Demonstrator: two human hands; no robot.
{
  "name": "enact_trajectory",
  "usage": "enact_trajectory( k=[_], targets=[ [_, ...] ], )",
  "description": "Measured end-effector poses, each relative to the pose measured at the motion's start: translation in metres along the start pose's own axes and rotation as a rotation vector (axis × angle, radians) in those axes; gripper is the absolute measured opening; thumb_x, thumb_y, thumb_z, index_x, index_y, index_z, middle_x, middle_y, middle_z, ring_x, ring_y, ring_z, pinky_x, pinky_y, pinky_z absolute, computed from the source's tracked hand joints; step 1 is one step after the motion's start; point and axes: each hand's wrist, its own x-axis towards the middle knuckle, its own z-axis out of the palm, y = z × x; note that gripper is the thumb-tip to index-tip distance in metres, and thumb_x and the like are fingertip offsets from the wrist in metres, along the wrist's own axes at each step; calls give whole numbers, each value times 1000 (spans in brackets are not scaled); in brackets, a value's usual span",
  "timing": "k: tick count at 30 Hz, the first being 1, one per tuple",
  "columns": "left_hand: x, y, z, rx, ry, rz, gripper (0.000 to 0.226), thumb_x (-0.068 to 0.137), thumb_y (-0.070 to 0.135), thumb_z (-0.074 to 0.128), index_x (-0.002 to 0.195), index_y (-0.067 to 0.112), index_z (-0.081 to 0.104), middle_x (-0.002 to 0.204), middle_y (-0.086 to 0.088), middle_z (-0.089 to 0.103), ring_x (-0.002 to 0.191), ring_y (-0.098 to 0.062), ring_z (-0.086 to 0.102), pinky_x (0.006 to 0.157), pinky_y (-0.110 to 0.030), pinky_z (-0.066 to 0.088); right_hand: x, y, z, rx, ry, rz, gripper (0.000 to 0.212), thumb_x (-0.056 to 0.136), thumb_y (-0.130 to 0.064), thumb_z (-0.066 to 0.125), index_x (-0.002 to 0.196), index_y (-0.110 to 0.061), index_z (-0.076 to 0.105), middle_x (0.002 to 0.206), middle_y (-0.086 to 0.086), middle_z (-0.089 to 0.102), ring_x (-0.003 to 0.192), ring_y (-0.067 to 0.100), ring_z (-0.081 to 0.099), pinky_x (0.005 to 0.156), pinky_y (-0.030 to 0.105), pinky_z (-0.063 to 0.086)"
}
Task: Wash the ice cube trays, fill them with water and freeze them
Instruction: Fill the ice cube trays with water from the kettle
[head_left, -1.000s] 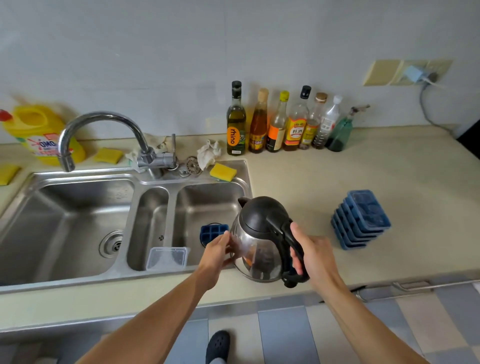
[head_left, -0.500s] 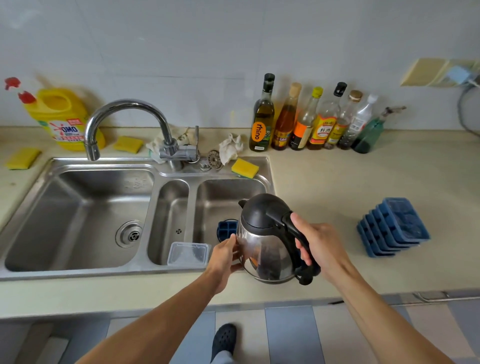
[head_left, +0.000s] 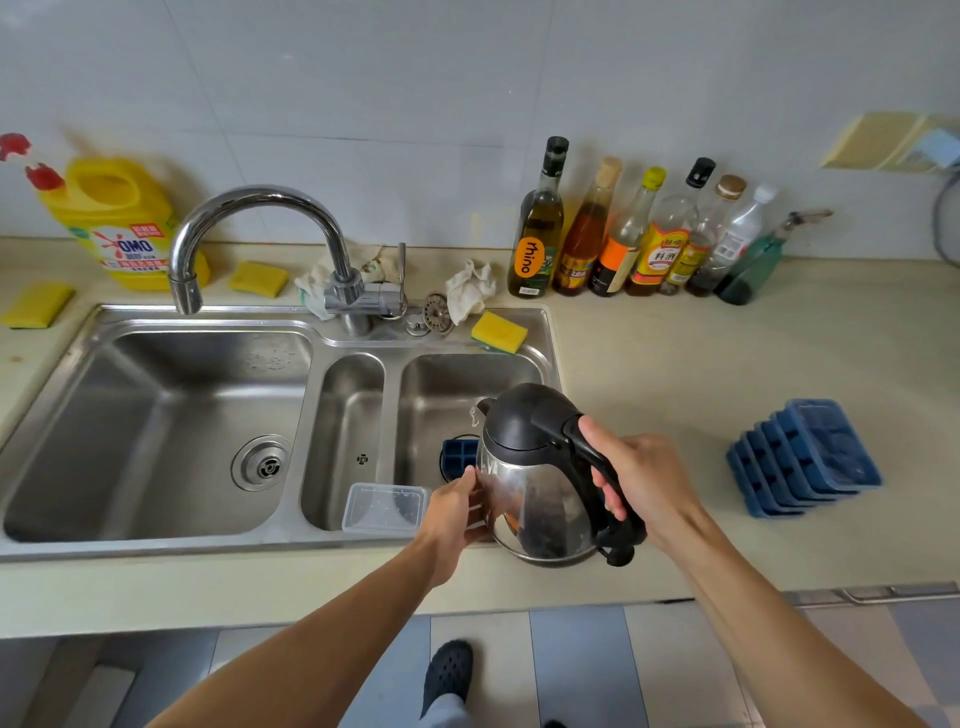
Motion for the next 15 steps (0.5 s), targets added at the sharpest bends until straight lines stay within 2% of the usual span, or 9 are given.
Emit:
enact_trajectory(
  k=[4, 10, 15],
  targets=[
    [2, 1, -1, -18, 14, -24, 44, 108, 38, 40, 111, 3, 67, 112, -18, 73, 109, -35, 67, 102, -52, 51, 2, -3, 3, 7, 5, 13, 59, 89, -54, 69, 46, -14, 61, 45, 4, 54, 37, 19, 43, 40, 23, 39],
    [1, 3, -2, -22, 19, -30, 43, 108, 37, 41, 105, 7, 72, 102, -14, 77, 103, -33, 70, 97, -49, 55, 1, -3, 4, 1, 13, 18, 59, 89, -52, 68, 48, -11, 60, 45, 6, 53, 37, 20, 43, 40, 25, 38],
    [0, 2, -3, -12, 35, -43, 41, 107, 37, 43, 112, 6, 69, 108, -16, 74, 106, -33, 68, 99, -51, 54, 0, -3, 4, 2, 3, 19, 58, 89, -52, 68, 47, -13, 61, 44, 5, 54, 36, 19, 43, 41, 25, 39]
  ],
)
